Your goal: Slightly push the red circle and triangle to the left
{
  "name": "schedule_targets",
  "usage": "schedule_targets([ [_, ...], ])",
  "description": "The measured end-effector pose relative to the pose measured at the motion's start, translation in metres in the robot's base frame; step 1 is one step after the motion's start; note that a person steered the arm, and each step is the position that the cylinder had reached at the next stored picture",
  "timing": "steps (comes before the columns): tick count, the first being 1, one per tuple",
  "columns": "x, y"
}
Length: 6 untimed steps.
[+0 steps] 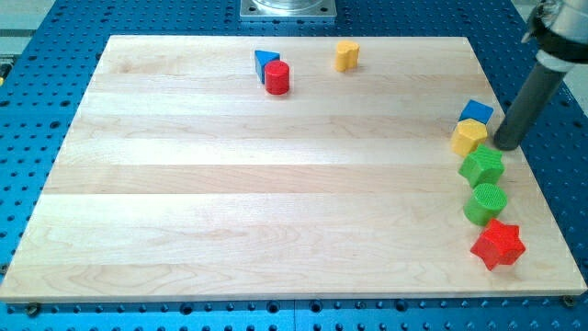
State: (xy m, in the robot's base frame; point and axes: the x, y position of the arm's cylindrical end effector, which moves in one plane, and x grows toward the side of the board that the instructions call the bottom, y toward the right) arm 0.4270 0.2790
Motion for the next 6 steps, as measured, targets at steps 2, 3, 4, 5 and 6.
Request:
schedule_targets([
  [2, -0.045, -0.005],
  [3, -0.053, -0.016],
  [4, -0.073, -0.001],
  [5, -0.121, -0.077],
  [6, -0.094, -0.238],
])
